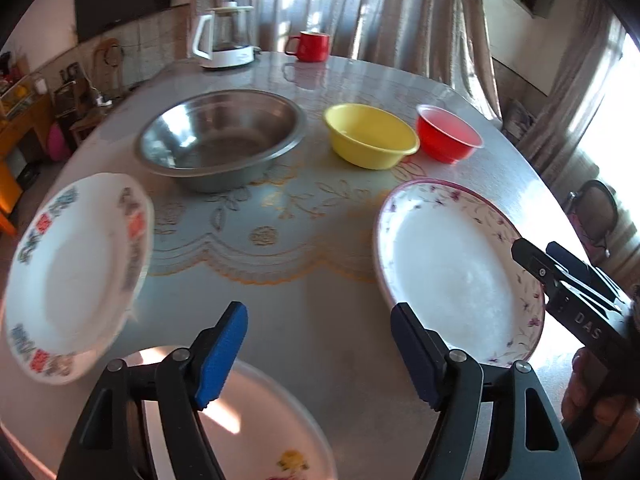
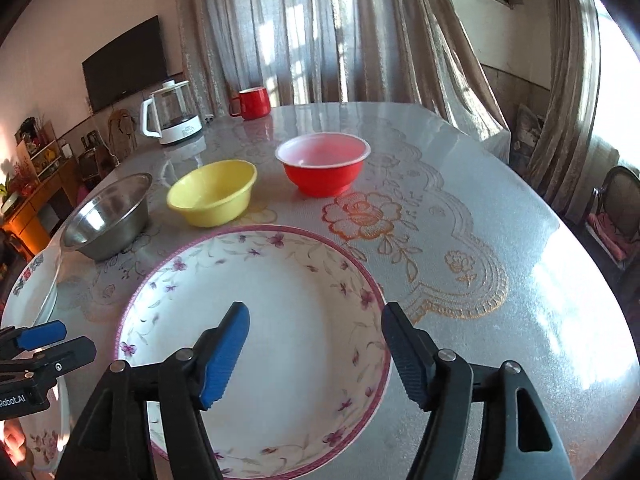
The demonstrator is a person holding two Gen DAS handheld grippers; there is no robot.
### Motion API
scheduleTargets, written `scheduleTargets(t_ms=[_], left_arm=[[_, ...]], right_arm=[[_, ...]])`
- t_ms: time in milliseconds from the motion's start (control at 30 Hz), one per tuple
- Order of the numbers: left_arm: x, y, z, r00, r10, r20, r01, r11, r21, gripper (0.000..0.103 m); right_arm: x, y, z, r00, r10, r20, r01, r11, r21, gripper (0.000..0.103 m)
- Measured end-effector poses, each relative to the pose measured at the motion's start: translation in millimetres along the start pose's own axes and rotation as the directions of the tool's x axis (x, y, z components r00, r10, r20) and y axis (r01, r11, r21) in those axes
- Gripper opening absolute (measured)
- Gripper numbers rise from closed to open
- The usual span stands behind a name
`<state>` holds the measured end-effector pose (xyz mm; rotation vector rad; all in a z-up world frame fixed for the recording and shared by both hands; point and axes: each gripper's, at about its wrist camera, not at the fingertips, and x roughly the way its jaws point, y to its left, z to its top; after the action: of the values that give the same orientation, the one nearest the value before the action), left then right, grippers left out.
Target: Organize plates and bowls
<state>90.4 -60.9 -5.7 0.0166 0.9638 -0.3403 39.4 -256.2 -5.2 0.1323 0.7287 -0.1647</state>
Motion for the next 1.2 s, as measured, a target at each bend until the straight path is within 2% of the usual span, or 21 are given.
scheduleTargets(t_ms=[167, 233, 367, 533, 700, 867, 967, 1133, 1200], left_arm=[[-21, 37, -5, 0.999, 0.023, 0.039, -0.02, 0.996, -0.088, 0.075], [-30, 53, -7, 0.998, 0.02, 0.054, -0.014, 0.994, -0.11, 0.075], [-46, 87, -13, 0.993, 0.069, 0.098, -0.052, 0.985, -0.167, 0.075], [-59, 130, -23, 0.984, 0.128, 0.122, -0.094, 0.962, -0.255, 0.079], [-70, 174, -35, 0.975, 0.178, 0.135, -0.122, 0.931, -0.343, 0.08], [-71, 213, -44, 0.965, 0.237, 0.109, -0.174, 0.895, -0.41, 0.08], [-71, 236, -47, 0.968, 0.224, 0.109, -0.154, 0.881, -0.447, 0.08], [-68, 266, -47, 0.976, 0.179, 0.124, -0.094, 0.859, -0.503, 0.077], [-64, 277, -47, 0.979, 0.166, 0.115, -0.083, 0.852, -0.518, 0.069]], right_arm=[[0, 39, 7, 0.986, 0.162, -0.031, -0.163, 0.985, -0.055, 0.075], [5, 57, 7, 0.968, 0.24, -0.068, -0.244, 0.968, -0.06, 0.075], [14, 94, 5, 0.93, 0.344, -0.132, -0.355, 0.933, -0.067, 0.075], [22, 134, 0, 0.896, 0.4, -0.192, -0.424, 0.899, -0.107, 0.075], [36, 161, -4, 0.85, 0.456, -0.266, -0.494, 0.864, -0.099, 0.075], [49, 189, -4, 0.794, 0.515, -0.323, -0.563, 0.823, -0.071, 0.075], [54, 205, -2, 0.78, 0.529, -0.334, -0.58, 0.812, -0.07, 0.075], [73, 226, 8, 0.743, 0.559, -0.368, -0.608, 0.793, -0.022, 0.075], [82, 232, 11, 0.735, 0.561, -0.381, -0.608, 0.794, -0.004, 0.075]])
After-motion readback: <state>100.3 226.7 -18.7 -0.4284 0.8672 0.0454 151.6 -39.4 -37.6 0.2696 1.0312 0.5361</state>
